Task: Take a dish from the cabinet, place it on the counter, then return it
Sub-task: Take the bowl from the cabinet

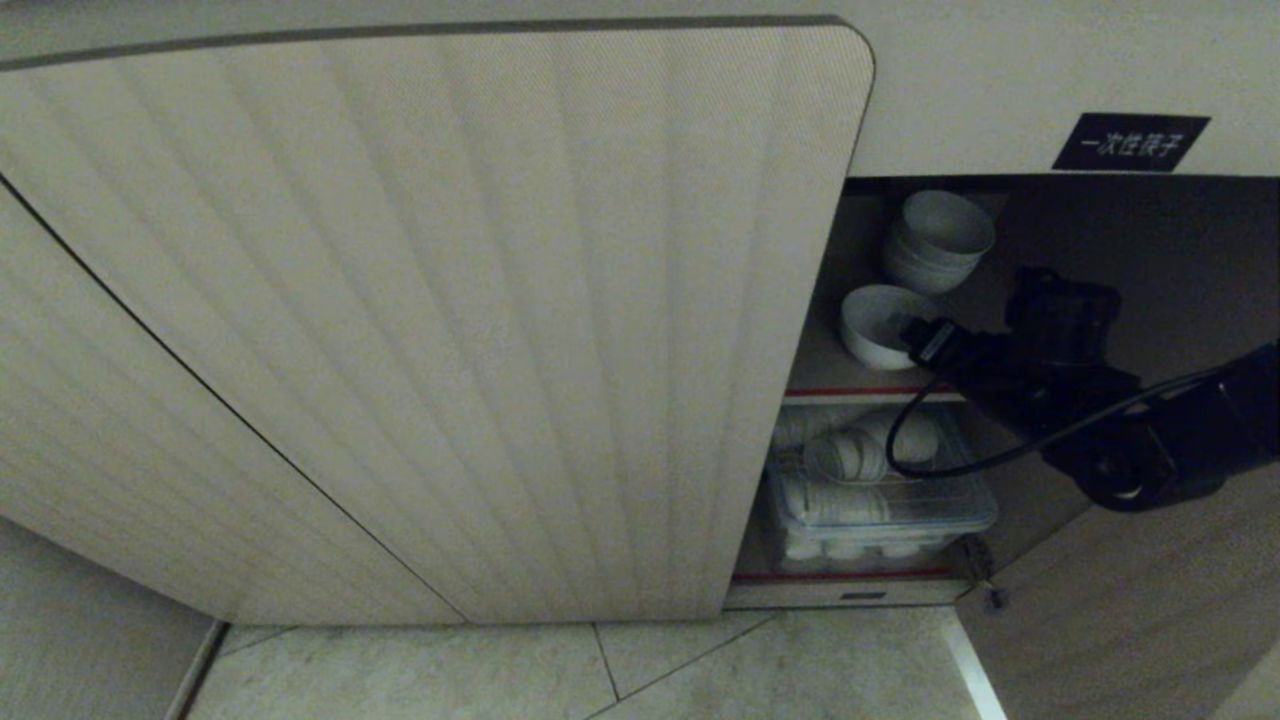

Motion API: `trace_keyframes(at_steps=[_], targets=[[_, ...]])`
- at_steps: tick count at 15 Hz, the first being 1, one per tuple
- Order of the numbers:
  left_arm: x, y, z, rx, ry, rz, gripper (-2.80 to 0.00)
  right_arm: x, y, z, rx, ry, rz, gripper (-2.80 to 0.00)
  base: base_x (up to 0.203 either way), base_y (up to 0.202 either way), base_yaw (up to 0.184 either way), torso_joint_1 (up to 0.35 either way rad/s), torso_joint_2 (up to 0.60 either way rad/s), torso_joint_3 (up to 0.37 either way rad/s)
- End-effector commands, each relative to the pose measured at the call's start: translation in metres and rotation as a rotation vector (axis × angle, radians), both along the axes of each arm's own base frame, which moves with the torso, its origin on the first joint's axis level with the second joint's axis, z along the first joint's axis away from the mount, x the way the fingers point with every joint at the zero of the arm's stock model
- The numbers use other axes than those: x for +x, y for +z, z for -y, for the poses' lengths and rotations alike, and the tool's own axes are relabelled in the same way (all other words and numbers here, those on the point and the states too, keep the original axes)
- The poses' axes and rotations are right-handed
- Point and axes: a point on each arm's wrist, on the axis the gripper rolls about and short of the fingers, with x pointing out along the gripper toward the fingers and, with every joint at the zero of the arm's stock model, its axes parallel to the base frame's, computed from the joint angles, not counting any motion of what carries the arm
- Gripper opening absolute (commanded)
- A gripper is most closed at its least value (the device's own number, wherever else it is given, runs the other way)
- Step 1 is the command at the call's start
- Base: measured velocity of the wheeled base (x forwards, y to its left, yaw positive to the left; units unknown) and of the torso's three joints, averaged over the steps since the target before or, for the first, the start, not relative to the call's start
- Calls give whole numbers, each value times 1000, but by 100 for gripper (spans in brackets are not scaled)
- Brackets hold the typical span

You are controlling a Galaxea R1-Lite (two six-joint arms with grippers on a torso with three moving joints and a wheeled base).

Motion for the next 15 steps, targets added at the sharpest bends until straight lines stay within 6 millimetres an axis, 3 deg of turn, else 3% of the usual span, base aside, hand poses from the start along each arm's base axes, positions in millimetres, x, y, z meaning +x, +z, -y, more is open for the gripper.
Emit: trace_keyframes(at_steps=[1,15], targets=[[0,0,0,-1,1,0,-280,4,5,0,12,-3,12,0,0,0,0,0,0,0],[0,0,0,0,1,0,-280,16,10,1,48,-10,-71,0,0,0,0,0,0,0]])
